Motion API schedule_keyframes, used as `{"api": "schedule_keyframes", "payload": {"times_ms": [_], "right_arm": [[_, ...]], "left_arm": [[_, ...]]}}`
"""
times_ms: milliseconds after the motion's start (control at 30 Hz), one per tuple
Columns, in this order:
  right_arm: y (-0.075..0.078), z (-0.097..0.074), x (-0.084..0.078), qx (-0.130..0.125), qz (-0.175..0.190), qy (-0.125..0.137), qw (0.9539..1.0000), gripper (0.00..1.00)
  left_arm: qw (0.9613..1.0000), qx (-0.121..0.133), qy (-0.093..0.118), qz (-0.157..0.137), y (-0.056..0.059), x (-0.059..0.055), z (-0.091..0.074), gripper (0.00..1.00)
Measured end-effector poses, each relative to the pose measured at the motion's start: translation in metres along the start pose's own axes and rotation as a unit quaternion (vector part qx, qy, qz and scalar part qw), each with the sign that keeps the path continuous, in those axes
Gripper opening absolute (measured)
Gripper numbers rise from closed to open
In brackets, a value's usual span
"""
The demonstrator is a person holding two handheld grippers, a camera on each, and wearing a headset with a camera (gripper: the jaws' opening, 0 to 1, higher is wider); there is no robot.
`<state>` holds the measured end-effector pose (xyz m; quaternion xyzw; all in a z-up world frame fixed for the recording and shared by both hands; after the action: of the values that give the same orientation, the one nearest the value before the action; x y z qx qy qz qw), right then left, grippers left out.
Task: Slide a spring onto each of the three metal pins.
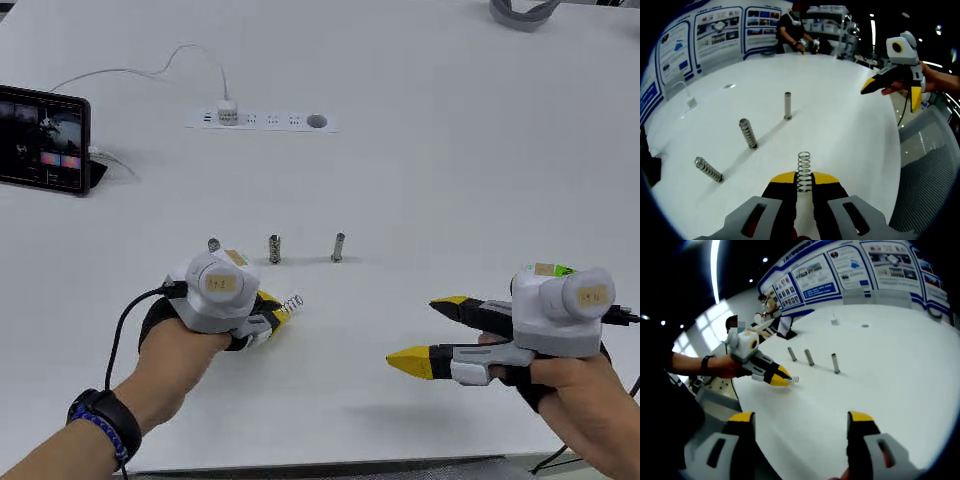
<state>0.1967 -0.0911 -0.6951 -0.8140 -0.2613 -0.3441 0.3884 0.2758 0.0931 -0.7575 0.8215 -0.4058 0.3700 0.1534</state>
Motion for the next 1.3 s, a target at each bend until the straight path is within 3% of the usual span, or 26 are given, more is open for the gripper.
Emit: {"api": "schedule_keyframes", "payload": {"times_ms": [333,733,1067,1300], "right_arm": [[-0.004,0.004,-0.002,0.008,0.001,-0.002,1.0000,0.76],[-0.009,0.014,-0.001,0.019,0.001,-0.004,0.9998,0.75],[-0.015,0.025,0.006,0.038,-0.004,0.002,0.9993,0.68],[-0.021,0.036,0.015,0.058,-0.012,0.008,0.9982,0.62]], "left_arm": [[0.9999,0.013,0.000,-0.007,-0.010,-0.008,-0.019,0.11],[0.9996,0.020,0.013,-0.017,-0.012,-0.002,-0.038,0.11],[0.9990,0.019,0.027,-0.030,-0.004,0.002,-0.053,0.11],[0.9990,0.011,0.036,-0.022,0.005,0.007,-0.063,0.11]]}}
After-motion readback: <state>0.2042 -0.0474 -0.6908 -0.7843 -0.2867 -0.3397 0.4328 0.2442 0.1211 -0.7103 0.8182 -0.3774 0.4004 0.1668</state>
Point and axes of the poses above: the centre of the closed fingertips' face, and the gripper's own axes: z roughly forward along the fingers, y roughly to its right, x roughly out of its top, the point moved 4 cm from there along -z, roughly backward along the fingers, and after that the axes turned 12 degrees about x, right-handed, at the moved point
